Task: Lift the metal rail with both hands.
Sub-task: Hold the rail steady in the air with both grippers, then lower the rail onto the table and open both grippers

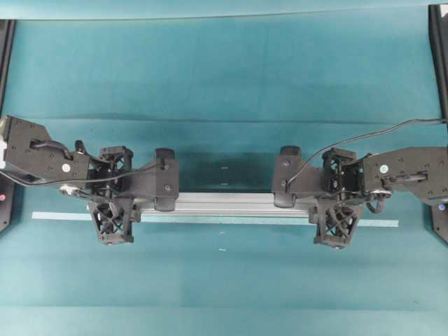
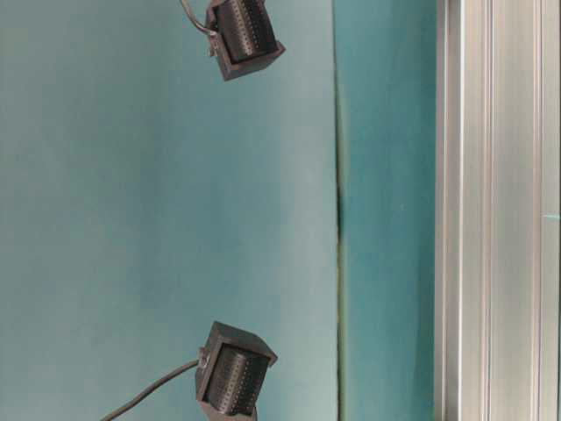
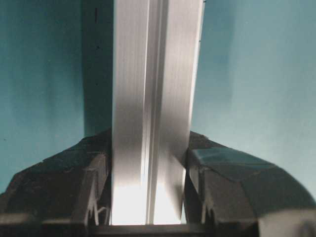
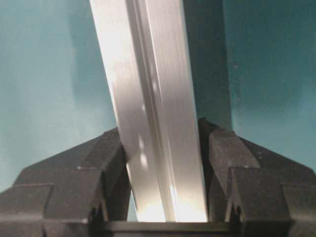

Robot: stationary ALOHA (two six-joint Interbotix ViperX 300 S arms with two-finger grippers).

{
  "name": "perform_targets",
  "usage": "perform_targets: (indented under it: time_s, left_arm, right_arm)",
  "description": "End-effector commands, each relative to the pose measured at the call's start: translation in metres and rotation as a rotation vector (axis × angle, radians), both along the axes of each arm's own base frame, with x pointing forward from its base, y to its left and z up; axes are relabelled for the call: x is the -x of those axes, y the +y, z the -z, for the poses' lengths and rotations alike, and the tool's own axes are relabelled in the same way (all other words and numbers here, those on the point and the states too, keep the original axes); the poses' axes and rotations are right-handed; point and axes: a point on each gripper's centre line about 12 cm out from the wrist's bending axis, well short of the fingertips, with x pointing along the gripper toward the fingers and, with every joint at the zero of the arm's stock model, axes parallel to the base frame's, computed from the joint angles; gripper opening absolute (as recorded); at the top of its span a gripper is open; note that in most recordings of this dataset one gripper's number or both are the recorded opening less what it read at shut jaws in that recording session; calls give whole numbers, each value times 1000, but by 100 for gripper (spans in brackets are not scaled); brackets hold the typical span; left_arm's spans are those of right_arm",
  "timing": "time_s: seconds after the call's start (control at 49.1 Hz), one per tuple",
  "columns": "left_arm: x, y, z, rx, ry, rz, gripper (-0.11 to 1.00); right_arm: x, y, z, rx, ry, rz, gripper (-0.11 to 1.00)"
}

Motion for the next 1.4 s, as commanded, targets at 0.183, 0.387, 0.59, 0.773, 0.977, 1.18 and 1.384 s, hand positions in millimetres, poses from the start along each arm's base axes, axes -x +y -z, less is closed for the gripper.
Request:
perform_targets:
  time_s: [0.183, 0.387, 0.59, 0.773, 0.977, 1.18, 1.384]
  left_arm:
    - [-6, -1, -7, 1, -46, 9, 42]
    - [-5, -1, -7, 0, -41, 10, 77]
    - [-5, -2, -7, 0, -43, 10, 74]
    - [-5, -4, -7, 2, -44, 12, 74]
    - [-4, -4, -8, 0, -40, 16, 75]
    - [-1, -3, -42, 4, -118, 9, 78]
    - [8, -3, -80, 3, -241, 20, 78]
  right_arm:
    - [-3, 3, 2, -26, -7, 27, 41]
    - [-1, 5, 2, -43, 1, 44, 54]
    - [-1, 4, 2, -39, 1, 39, 98]
    - [-1, 3, 2, -32, -2, 36, 98]
    - [-3, -4, -6, -17, -29, 33, 98]
    - [-8, -11, -47, -18, -167, 59, 98]
    - [0, -14, -81, -11, -288, 63, 98]
